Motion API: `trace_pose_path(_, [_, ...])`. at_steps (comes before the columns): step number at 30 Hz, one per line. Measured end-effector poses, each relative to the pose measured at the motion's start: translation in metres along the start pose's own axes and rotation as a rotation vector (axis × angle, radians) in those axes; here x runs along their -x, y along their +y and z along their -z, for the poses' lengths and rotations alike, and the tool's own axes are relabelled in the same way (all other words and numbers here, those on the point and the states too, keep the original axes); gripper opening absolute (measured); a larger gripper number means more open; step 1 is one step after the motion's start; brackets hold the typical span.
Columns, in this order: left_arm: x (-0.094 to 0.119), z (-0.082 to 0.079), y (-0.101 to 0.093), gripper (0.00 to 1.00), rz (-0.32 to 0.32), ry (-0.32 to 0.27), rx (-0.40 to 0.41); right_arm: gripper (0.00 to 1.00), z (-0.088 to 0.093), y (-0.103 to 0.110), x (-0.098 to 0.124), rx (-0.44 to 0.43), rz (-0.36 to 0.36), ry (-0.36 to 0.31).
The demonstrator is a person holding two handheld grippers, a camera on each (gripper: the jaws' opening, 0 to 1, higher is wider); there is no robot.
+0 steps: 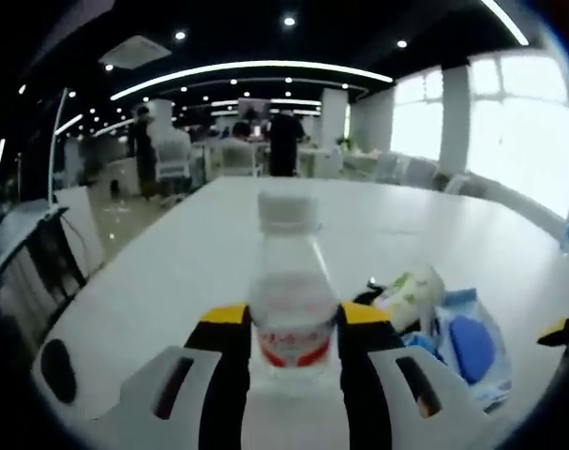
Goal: Arrange the tabletop items into an orderly group along one side of the table until the central work area is clear of visible clutter.
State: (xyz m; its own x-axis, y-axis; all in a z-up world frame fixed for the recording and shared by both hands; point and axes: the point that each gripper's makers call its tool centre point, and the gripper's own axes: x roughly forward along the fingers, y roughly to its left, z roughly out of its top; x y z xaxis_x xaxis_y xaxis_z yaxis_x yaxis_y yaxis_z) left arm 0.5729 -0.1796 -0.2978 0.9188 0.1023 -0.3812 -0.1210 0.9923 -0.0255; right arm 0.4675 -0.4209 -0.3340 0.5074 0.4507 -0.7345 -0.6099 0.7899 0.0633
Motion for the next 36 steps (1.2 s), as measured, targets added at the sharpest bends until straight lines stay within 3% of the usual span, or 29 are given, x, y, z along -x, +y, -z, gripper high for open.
trace_pose_path(1, [0.001, -0.010, 0.001, 0.33, 0.002, -0.066, -0.022, 0.93, 0.000, 0.000, 0.000, -0.003, 0.000, 0.001])
trace_pose_path(2, [0.004, -0.003, 0.000, 0.33, -0.003, -0.021, -0.015, 0.93, 0.000, -0.001, 0.000, -0.004, 0.001, 0.000])
trace_pose_path(13, [0.009, 0.000, -0.006, 0.33, -0.012, -0.046, -0.057, 0.93, -0.002, -0.001, 0.001, -0.011, 0.004, -0.013])
trace_pose_path(22, [0.007, -0.002, -0.006, 0.36, -0.009, -0.081, -0.033, 0.93, -0.001, -0.003, 0.001, -0.014, 0.011, -0.010])
trace_pose_path(30, [0.000, -0.008, 0.000, 0.41, -0.020, -0.178, 0.058, 0.94, 0.001, -0.004, 0.000, -0.012, 0.013, 0.000])
trace_pose_path(36, [-0.006, -0.007, -0.005, 0.38, -0.008, -0.187, 0.029, 0.93, 0.006, -0.006, -0.001, -0.022, 0.019, 0.018])
